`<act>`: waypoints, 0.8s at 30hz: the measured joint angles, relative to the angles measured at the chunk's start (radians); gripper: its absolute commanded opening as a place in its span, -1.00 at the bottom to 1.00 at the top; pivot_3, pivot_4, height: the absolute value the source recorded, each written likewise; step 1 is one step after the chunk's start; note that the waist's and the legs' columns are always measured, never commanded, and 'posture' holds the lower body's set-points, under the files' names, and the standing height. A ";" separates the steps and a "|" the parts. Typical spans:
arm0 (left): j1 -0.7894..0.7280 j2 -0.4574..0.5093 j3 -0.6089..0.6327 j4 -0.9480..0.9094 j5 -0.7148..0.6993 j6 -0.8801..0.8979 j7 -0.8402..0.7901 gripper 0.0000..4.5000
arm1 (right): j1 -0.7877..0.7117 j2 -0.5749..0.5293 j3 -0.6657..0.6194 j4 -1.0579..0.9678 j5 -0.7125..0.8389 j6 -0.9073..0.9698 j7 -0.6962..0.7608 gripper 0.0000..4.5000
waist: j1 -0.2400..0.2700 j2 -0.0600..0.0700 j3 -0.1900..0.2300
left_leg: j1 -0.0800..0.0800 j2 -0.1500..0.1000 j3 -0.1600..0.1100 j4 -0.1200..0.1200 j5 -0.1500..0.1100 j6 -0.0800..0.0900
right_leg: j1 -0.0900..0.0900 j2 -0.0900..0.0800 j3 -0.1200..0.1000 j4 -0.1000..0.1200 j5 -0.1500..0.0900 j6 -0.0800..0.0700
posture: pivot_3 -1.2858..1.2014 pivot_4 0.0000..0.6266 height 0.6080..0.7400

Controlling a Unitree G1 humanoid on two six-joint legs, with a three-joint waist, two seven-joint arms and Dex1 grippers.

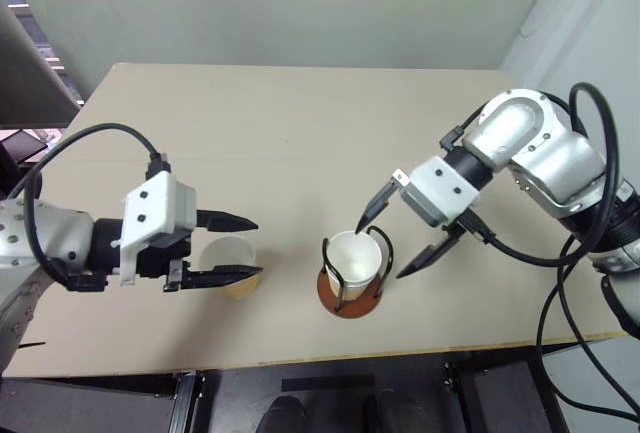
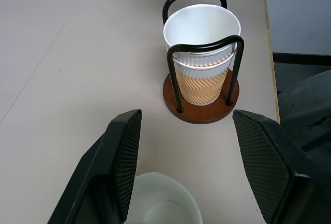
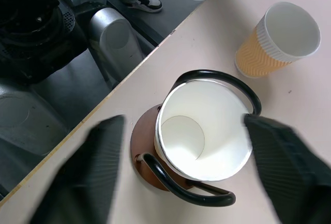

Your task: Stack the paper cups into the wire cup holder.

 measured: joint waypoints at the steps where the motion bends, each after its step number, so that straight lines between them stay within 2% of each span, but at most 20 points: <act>1: -0.001 0.000 -0.001 0.001 0.000 0.000 -0.001 0.34 | 0.000 0.007 -0.006 0.006 -0.003 0.005 0.000 0.98 | 0.000 0.000 0.000 | 0.000 0.000 0.000 0.000 0.000 0.000 | 0.000 0.000 0.000 0.000 0.000 0.000 | 0.03 -0.52 1.00; 3: -0.012 0.001 -0.008 0.009 0.003 -0.004 -0.008 0.34 | 0.001 0.008 -0.038 0.032 -0.003 0.031 0.000 0.98 | 0.002 0.000 0.000 | 0.000 0.000 0.000 0.000 0.000 0.000 | 0.000 0.000 0.000 0.000 0.000 0.000 | 0.03 -0.52 1.00; 7: -0.055 0.035 -0.066 0.083 0.061 -0.050 -0.046 0.34 | 0.038 -0.062 -0.204 0.071 0.097 0.159 0.000 0.98 | 0.016 0.000 0.000 | -0.001 -0.001 -0.001 0.000 0.000 -0.001 | 0.000 0.000 0.000 -0.001 -0.001 -0.003 | 0.03 -0.52 1.00; 13: -0.201 0.065 -0.228 0.289 0.216 -0.168 -0.120 0.34 | 0.327 -0.274 -0.540 0.068 0.306 0.349 -0.007 0.98 | 0.038 -0.001 0.000 | -0.001 -0.001 0.000 -0.001 0.000 -0.002 | 0.000 -0.001 0.001 -0.003 -0.002 -0.003 | 0.03 -0.52 1.00; 17: -0.303 0.065 -0.344 0.383 0.305 -0.237 -0.185 0.34 | 0.512 -0.318 -0.752 -0.058 0.374 0.452 -0.075 0.98 | 0.030 -0.001 0.000 | 0.000 0.000 0.001 -0.002 0.000 -0.003 | 0.000 0.000 0.001 -0.002 -0.001 -0.002 | 0.03 -0.52 1.00; 24: -0.375 0.053 -0.460 0.509 0.412 -0.336 -0.287 0.34 | 0.733 -0.320 -1.031 -0.285 0.480 0.598 -0.221 0.98 | 0.015 -0.001 0.000 | 0.000 0.000 0.001 0.001 0.000 -0.002 | 0.000 0.000 0.001 -0.002 0.000 0.000 | 0.03 -0.52 1.00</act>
